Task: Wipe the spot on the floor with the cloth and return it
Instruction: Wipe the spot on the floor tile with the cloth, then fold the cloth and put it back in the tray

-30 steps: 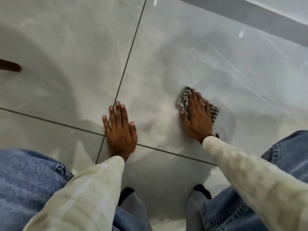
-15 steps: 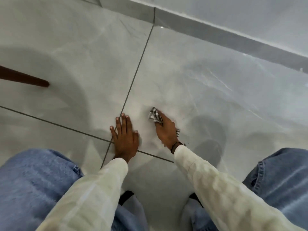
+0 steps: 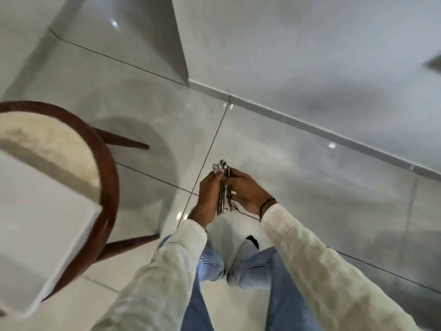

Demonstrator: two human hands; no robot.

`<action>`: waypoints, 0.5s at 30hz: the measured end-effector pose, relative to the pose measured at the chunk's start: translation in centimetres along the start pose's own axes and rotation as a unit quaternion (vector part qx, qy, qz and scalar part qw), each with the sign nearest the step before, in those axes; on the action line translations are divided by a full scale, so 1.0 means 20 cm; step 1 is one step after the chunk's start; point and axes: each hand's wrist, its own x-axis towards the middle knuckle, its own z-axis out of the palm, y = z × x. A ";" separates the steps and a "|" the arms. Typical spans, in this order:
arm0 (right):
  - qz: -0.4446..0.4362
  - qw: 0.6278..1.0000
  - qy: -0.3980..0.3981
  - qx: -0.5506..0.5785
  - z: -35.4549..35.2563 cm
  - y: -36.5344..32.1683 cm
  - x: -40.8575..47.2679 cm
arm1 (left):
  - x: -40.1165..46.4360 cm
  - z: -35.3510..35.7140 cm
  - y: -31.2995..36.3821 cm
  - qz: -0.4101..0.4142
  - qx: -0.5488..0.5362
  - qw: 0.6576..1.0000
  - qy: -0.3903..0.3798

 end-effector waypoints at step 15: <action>-0.058 0.962 0.051 -0.261 1.11 -0.40 -0.67 | -1.17 -1.00 0.58 0.041 -0.195 0.972 0.123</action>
